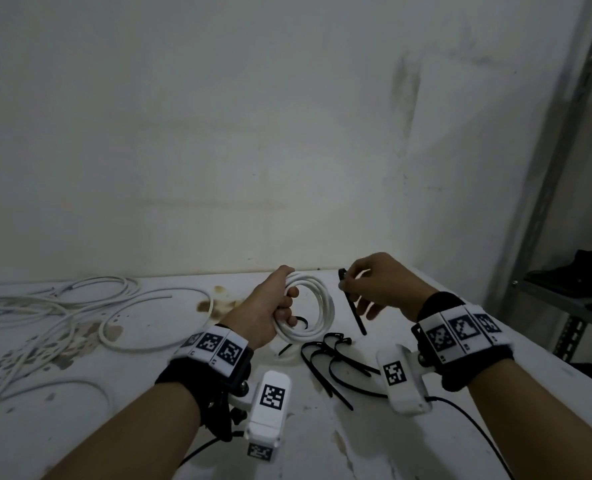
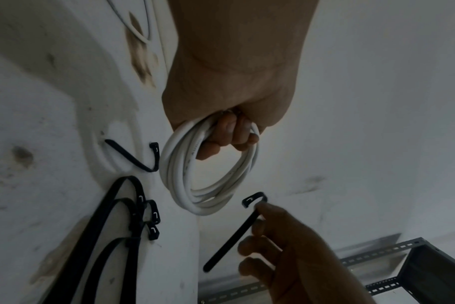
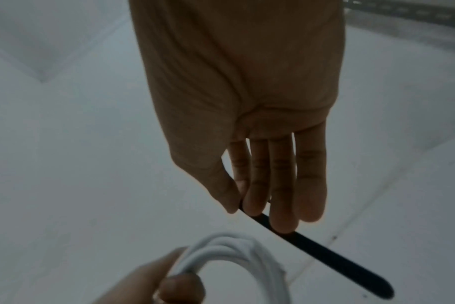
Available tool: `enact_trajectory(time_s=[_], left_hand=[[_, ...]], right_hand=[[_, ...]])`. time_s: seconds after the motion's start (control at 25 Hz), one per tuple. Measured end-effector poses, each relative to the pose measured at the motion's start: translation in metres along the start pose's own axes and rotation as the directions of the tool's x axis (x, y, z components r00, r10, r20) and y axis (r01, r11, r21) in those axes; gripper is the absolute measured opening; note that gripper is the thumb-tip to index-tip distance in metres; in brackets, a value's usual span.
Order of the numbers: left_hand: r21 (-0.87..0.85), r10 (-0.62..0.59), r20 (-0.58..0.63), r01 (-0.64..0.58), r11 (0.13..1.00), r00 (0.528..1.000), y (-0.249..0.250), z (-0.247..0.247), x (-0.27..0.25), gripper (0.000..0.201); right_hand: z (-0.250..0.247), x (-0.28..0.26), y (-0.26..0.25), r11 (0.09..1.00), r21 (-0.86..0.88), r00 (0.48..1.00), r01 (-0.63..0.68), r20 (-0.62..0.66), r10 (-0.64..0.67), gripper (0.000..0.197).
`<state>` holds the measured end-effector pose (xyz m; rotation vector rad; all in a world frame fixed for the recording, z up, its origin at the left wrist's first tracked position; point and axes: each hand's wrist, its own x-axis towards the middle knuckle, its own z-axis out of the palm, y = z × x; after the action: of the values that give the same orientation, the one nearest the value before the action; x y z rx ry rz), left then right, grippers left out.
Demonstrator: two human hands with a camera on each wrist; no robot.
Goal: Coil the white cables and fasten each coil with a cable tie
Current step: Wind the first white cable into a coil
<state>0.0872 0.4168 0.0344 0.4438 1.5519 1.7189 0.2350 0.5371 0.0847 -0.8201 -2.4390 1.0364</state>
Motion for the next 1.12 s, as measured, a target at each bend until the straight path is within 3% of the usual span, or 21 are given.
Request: enact_trajectory(time_s=[0.16,0.32,0.44,0.6,0.68,0.76,0.88,0.96,1.12], left_hand=[[-0.004,0.021,0.011,-0.021,1.0,1.0,0.001,-0.006,-0.004,0.04],[-0.063,0.036,0.015,-0.035,0.997,0.999,0.006,-0.024,-0.01,0.04],[-0.118,0.065,0.037,-0.06,0.991,0.997,0.009,-0.04,-0.018,0.048],[-0.199,0.087,0.075,-0.07,0.978,0.993,0.014,-0.062,-0.034,0.047],[-0.219,0.089,0.076,-0.07,0.973,0.993,0.018,-0.076,-0.044,0.043],[-0.208,0.098,0.071,-0.081,0.975,0.993,0.023,-0.09,-0.053,0.05],[-0.232,0.177,0.014,-0.169,0.958,0.984,0.03,-0.114,-0.063,0.042],[-0.254,0.233,-0.075,-0.244,0.936,0.97,0.031,-0.129,-0.064,0.023],[-0.208,0.264,-0.289,-0.329,0.921,0.92,0.034,-0.158,-0.06,0.018]], right_hand=[[0.001,-0.016,-0.029,0.982,0.149,0.992,0.119,0.016,-0.122,0.011],[0.013,-0.019,-0.038,0.948,0.149,0.956,0.282,0.04,-0.291,0.009],[0.04,-0.008,-0.03,0.815,-0.23,0.836,0.533,-0.005,-0.548,0.013],[0.078,0.007,-0.029,0.64,-0.27,0.637,0.719,-0.112,-0.763,0.009],[0.092,0.009,-0.04,0.555,-0.353,0.543,0.753,-0.142,-0.827,0.004],[0.106,0.009,-0.051,0.505,-0.428,0.493,0.75,-0.148,-0.857,0.004],[0.13,0.011,-0.067,0.542,-0.398,0.508,0.74,-0.197,-0.838,0.005],[0.148,0.012,-0.076,0.57,-0.31,0.527,0.761,-0.218,-0.822,0.014],[0.186,0.005,-0.096,0.55,-0.231,0.524,0.803,-0.167,-0.835,0.017]])
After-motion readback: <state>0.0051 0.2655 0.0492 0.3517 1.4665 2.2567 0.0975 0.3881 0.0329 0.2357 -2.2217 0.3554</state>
